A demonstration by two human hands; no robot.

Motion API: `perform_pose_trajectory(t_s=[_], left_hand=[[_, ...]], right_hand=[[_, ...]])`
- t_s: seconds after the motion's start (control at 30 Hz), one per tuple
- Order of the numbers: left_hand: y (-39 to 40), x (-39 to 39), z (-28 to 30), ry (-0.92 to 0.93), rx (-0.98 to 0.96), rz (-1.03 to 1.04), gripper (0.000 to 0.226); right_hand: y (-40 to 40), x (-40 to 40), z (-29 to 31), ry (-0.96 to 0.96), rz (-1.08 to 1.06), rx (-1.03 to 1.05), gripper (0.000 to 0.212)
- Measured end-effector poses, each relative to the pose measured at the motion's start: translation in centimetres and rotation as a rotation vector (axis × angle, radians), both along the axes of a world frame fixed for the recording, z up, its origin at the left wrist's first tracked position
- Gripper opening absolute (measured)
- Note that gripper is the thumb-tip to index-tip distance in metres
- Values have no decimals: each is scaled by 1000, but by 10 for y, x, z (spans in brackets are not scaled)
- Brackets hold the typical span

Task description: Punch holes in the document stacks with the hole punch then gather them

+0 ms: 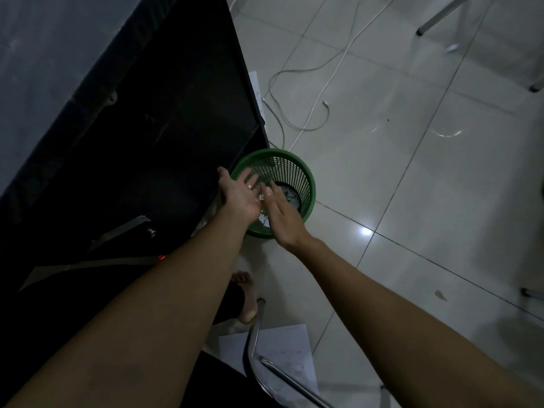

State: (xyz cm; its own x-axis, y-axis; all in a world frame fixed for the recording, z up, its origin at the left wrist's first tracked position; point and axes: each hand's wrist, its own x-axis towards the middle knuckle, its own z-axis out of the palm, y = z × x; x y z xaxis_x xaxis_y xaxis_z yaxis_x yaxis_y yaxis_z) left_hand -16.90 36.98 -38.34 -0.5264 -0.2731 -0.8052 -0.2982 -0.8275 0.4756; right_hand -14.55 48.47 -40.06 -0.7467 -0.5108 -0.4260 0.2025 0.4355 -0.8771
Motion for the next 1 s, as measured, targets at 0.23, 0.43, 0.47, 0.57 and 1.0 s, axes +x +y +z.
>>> perform_pose_trajectory(t_s=[0.23,0.43,0.47,0.57,1.0], left_hand=[[-3,-1,0,-13,-31,-72,85],[-5,3,5,56,53,-40,86],[-6,3,5,55,56,-34,86],[-9,-1,5,8,-1,-46,86],[-6,1,14,-3,25,-149,85]], right_hand=[[-7,13,8,170,87,-135,54],[-11,-4,11,61,0,-10,57],[-12,-3,13,150,19,-51,56],[-13,8,10,295,145,-130,55],[-25,0,2,137,134,-49,56]])
